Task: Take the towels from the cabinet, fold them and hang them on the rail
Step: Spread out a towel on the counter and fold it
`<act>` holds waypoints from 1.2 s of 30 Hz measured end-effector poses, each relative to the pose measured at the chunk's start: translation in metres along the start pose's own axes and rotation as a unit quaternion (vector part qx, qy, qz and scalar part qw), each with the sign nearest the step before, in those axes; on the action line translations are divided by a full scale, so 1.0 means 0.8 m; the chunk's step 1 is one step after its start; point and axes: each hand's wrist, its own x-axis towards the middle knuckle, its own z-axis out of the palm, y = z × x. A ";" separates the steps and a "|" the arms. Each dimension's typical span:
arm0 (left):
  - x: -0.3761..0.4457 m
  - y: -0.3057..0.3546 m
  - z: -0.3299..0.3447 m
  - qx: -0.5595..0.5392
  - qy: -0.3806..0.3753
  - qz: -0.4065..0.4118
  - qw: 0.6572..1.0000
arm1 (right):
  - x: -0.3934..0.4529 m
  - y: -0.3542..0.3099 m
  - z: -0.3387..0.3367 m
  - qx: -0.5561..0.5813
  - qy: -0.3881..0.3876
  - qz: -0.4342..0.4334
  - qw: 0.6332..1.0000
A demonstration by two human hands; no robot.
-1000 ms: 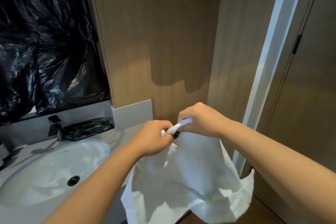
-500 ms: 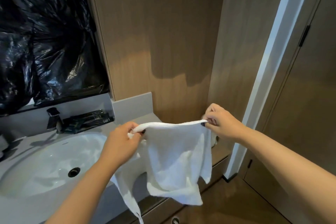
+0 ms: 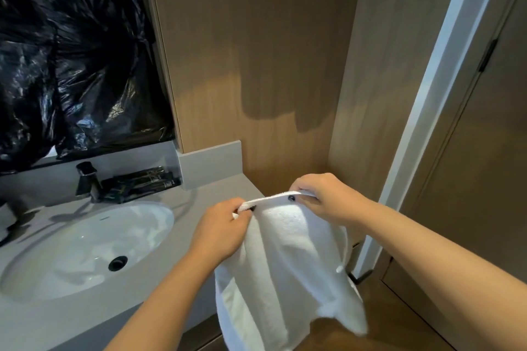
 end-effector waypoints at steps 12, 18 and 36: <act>0.005 -0.018 0.006 -0.115 0.026 -0.090 0.989 | -0.066 0.051 -0.007 0.013 -0.024 0.163 0.986; 0.004 -0.030 0.025 -0.354 0.059 -0.242 0.901 | -0.067 0.017 -0.006 0.259 0.024 0.218 0.941; -0.103 -0.053 0.032 -0.531 -0.025 -0.296 0.794 | -0.070 -0.050 0.083 0.121 0.074 0.062 0.988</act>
